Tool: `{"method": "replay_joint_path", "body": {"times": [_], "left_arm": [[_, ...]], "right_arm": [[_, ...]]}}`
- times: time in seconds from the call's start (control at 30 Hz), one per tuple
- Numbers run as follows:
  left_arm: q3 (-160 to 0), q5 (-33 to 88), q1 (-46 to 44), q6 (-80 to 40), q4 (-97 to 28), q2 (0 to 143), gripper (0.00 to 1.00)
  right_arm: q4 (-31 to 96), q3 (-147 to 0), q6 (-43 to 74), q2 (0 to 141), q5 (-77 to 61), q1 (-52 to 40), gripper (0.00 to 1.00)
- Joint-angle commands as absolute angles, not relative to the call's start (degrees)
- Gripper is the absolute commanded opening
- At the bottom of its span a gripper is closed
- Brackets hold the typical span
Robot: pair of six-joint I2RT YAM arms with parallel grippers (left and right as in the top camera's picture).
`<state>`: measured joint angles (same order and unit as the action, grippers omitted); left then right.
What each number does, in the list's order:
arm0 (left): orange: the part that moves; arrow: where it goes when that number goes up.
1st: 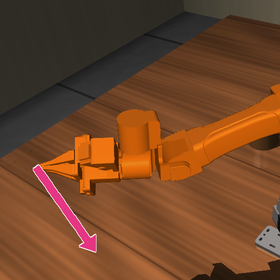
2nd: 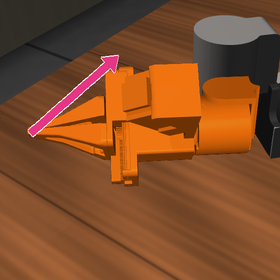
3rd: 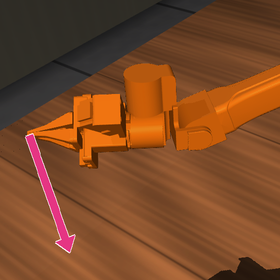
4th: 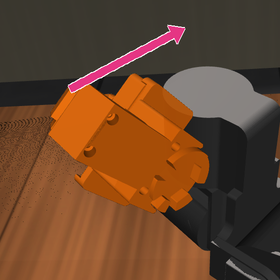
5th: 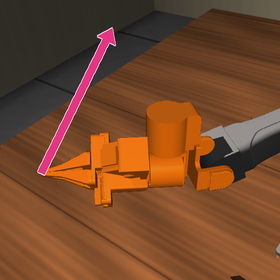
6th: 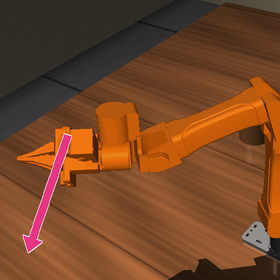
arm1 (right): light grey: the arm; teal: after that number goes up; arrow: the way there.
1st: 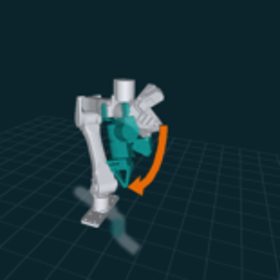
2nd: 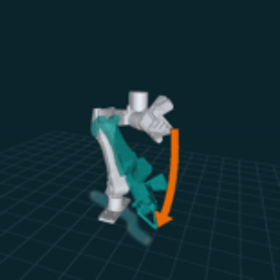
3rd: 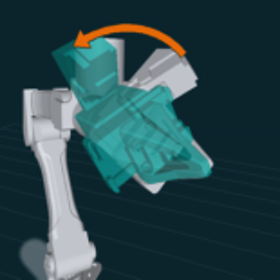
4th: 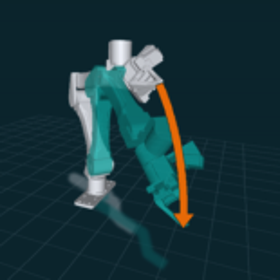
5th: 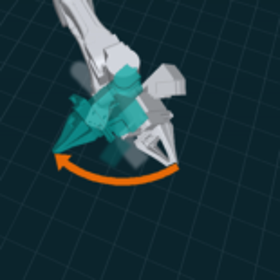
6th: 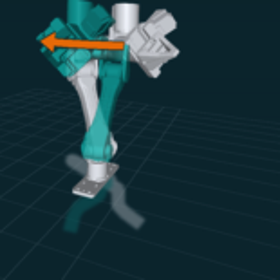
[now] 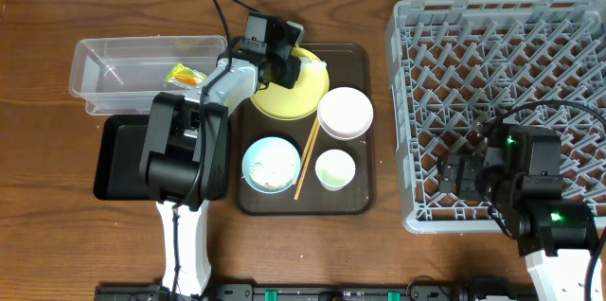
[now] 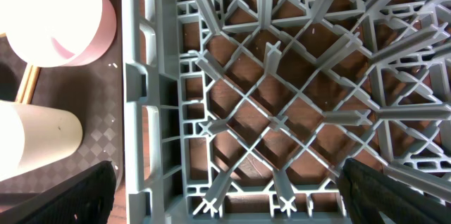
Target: Sort waste into correct bins and load items into the dishwasher rack
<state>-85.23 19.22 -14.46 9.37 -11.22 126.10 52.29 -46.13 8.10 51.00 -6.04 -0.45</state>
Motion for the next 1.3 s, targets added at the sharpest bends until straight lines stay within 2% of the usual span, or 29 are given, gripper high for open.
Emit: {"method": "replay_joint_path", "body": {"times": [0.0,0.3,0.43,0.63,0.9,1.0,1.07,1.13,1.2,1.27], "left_arm": [[-85.6,19.5,-14.4,9.6,-14.3,125.8,0.21],[-85.6,18.5,-13.1,9.6,-25.2,113.9,0.19],[-85.6,14.2,-10.9,8.0,-31.3,107.4,0.18],[-85.6,9.3,-4.1,3.6,-38.0,100.9,0.19],[-85.3,9.3,6.0,0.5,-40.1,102.5,0.19],[-85.3,9.4,8.3,0.1,-40.1,103.4,0.26],[-85.3,9.3,9.2,0.1,-40.1,103.5,0.44],[-85.3,9.4,9.9,0.1,-40.2,103.5,0.50],[-85.3,9.5,10.2,0.1,-40.6,103.4,0.61],[-85.3,9.6,10.2,0.1,-41.2,103.3,0.66]], "right_arm": [[52.3,-47.5,7.9,50.9,-6.5,0.2,0.99],[52.3,-47.5,7.9,50.9,-6.5,0.2,0.99],[52.3,-47.5,7.9,50.9,-6.5,0.2,0.99],[52.3,-47.5,7.9,50.9,-6.5,0.2,0.99],[52.3,-47.5,7.9,50.9,-6.5,0.2,0.99],[52.4,-47.5,7.9,50.9,-6.5,0.2,0.99],[52.6,-47.5,7.9,50.9,-6.5,0.2,0.99],[52.6,-47.5,7.9,50.9,-6.5,0.2,0.99],[52.6,-47.5,7.9,50.9,-6.5,0.2,0.99],[52.6,-47.5,7.9,50.9,-6.5,0.2,0.99]]}}
